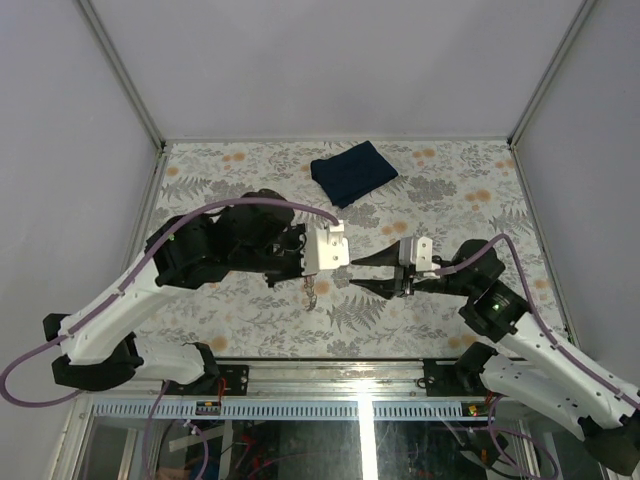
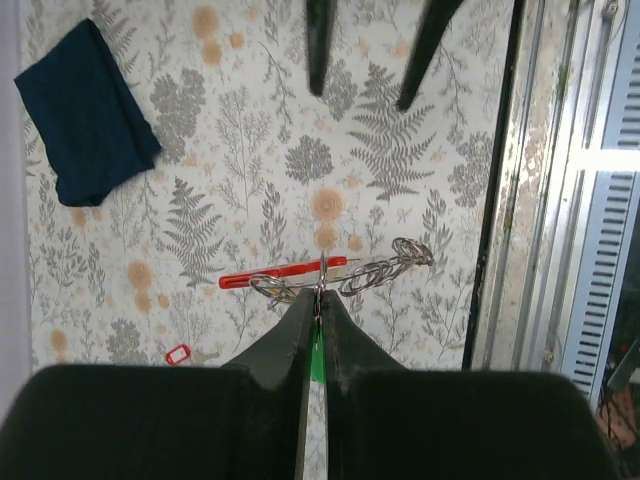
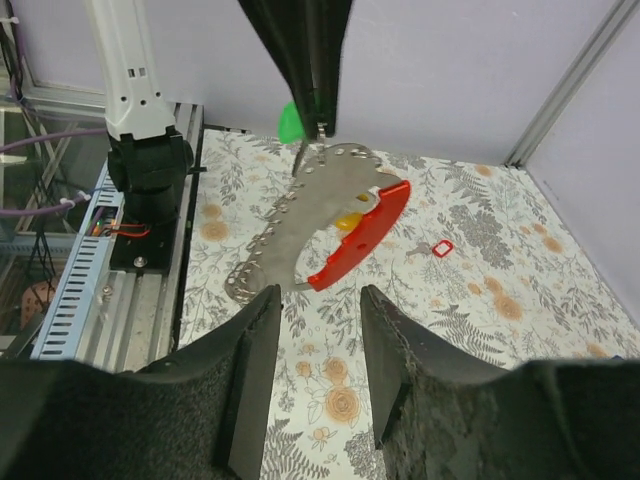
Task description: Put the keys on the keyring
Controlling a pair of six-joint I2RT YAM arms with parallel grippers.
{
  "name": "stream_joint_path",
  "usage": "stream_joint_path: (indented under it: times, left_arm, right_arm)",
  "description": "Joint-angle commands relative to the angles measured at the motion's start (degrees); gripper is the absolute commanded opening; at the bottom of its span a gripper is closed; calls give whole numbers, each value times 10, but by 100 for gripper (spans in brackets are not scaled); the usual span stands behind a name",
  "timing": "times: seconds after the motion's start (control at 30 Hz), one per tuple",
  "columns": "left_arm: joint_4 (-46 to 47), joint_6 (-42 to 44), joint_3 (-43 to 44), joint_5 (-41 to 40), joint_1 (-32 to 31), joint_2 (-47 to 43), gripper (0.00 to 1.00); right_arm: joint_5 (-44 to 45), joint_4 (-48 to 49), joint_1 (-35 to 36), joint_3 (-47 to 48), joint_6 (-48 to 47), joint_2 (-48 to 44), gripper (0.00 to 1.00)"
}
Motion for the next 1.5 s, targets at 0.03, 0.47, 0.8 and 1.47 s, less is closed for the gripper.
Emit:
stream_joint_path:
  times: [0.03, 0.47, 0.8, 1.47]
  left_arm:
    - [-76, 8, 38, -91, -54, 21, 0]
    - [-79, 34, 53, -88, -91, 44, 0]
    - [-77, 30, 53, -98, -96, 50, 0]
    - [-78, 28, 51, -102, -104, 49, 0]
  right_arm:
    - [-6, 293, -2, -86, 109, 20, 45]
    - [-44, 600, 4, -110, 264, 154, 42]
    - [-42, 572, 43, -99, 235, 164, 40]
    - [0, 519, 83, -77, 184, 188, 29]
